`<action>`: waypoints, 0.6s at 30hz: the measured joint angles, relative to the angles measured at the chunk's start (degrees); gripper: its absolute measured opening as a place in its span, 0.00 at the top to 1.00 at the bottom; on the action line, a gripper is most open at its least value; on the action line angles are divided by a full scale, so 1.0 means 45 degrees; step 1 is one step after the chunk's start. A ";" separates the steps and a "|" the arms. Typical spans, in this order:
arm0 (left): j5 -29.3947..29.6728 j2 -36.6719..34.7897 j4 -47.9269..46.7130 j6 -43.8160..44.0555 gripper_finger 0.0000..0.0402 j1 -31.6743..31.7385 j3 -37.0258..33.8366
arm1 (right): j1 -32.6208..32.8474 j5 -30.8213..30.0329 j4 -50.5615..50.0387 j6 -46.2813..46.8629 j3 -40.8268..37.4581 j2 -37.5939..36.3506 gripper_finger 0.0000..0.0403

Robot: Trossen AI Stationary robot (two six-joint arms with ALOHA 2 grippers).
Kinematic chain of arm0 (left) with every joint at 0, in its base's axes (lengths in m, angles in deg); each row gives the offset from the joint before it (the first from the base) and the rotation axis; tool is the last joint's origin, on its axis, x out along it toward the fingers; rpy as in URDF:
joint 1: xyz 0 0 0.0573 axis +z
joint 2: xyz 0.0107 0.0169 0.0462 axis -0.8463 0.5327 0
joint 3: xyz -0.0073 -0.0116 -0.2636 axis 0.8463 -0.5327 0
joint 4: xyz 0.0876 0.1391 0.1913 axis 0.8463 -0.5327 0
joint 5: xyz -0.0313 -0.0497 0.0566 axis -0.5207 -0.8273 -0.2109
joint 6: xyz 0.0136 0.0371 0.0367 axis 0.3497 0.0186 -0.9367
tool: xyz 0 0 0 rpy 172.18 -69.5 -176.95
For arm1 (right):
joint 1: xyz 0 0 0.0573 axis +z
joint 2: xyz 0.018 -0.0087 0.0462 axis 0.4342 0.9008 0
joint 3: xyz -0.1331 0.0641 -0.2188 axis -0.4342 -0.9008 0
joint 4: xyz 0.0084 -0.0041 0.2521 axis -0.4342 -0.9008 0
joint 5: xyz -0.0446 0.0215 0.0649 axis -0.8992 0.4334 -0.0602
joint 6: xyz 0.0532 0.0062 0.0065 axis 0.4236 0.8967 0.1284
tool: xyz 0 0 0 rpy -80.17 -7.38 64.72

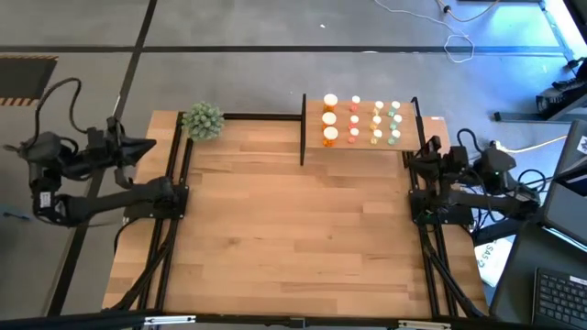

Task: Pick and place medicine bottles onto shelf by color
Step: Return to Home Position

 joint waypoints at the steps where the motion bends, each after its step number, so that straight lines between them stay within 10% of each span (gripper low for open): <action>1: 0.0003 -0.0208 -0.0011 0.0068 1.00 0.0000 -0.0080 | 0.0000 0.0004 0.0231 0.0002 -0.0210 -0.0082 1.00; 18: 0.0018 -0.1835 0.0240 0.0127 1.00 0.0000 -0.1757 | 0.0003 -0.0090 0.2600 0.0245 -0.1983 -0.0045 1.00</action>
